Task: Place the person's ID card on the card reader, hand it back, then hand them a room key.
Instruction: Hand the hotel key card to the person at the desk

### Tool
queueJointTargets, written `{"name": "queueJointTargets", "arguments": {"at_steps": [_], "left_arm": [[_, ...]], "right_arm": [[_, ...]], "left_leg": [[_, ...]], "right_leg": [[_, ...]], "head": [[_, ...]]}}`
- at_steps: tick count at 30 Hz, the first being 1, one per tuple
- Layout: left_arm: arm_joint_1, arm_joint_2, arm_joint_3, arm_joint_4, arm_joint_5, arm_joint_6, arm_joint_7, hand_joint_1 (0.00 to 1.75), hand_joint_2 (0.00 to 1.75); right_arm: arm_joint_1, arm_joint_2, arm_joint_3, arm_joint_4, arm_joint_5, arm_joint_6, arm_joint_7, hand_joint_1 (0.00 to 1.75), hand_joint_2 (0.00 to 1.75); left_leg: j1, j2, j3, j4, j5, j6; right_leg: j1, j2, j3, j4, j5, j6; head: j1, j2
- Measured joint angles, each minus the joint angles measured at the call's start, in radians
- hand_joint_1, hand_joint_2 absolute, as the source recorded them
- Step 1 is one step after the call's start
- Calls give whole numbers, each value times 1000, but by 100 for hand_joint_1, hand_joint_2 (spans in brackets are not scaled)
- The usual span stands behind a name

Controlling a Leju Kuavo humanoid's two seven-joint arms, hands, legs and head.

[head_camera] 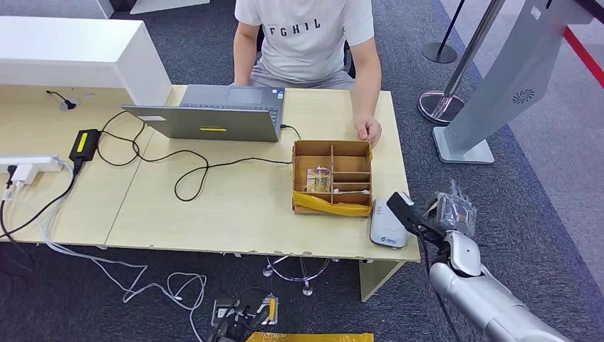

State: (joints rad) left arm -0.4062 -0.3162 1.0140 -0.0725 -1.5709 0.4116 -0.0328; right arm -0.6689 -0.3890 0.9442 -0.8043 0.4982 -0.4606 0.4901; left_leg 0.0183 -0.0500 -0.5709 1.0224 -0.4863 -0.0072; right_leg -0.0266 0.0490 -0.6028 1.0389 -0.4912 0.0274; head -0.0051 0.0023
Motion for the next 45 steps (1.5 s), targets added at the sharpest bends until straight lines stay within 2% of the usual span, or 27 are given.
{"name": "queueJointTargets", "arguments": {"at_steps": [4,10,16,22,28,33,39,45], "left_arm": [[0,0,-6,0,0,-3,0,0,0],[1,-1,-13,0,0,-5,3,0,0],[2,-6,-21,-2,0,-11,3,0,0],[2,-11,-36,-6,0,-16,3,0,0],[2,-15,-37,-7,0,-13,3,0,0],[2,-16,-36,-6,0,-7,3,0,0],[2,-16,-36,-6,0,-2,3,0,0],[2,-16,-36,-6,0,3,0,0,0]], "right_arm": [[-22,-27,-14,-45,58,20,32,175,175],[-72,-63,-52,-191,104,75,60,175,175],[-90,-71,-68,-281,123,95,29,175,175],[-132,-41,-47,-344,83,109,-7,175,175],[-133,17,-19,-357,-40,97,-104,175,175],[-135,45,-3,-369,-66,98,-143,175,175],[-138,53,8,-393,-76,105,-160,175,175],[-145,53,17,-403,-39,107,-139,175,175]], "left_leg": [[0,0,0,0,0,0],[0,0,1,0,0,0],[0,1,0,0,0,0],[0,-1,0,0,0,0],[0,0,0,0,0,0],[0,0,0,0,0,0],[0,0,0,0,0,0],[0,0,0,0,0,0]], "right_leg": [[0,0,0,0,0,0],[0,0,0,0,0,0],[0,0,0,0,0,0],[0,0,0,0,0,0],[0,0,0,0,0,0],[0,0,0,0,0,0],[0,0,0,0,0,0],[0,0,0,0,0,0]], "head": [[0,0],[0,0],[0,0],[0,0],[0,0],[0,0],[0,0],[0,0]]}}
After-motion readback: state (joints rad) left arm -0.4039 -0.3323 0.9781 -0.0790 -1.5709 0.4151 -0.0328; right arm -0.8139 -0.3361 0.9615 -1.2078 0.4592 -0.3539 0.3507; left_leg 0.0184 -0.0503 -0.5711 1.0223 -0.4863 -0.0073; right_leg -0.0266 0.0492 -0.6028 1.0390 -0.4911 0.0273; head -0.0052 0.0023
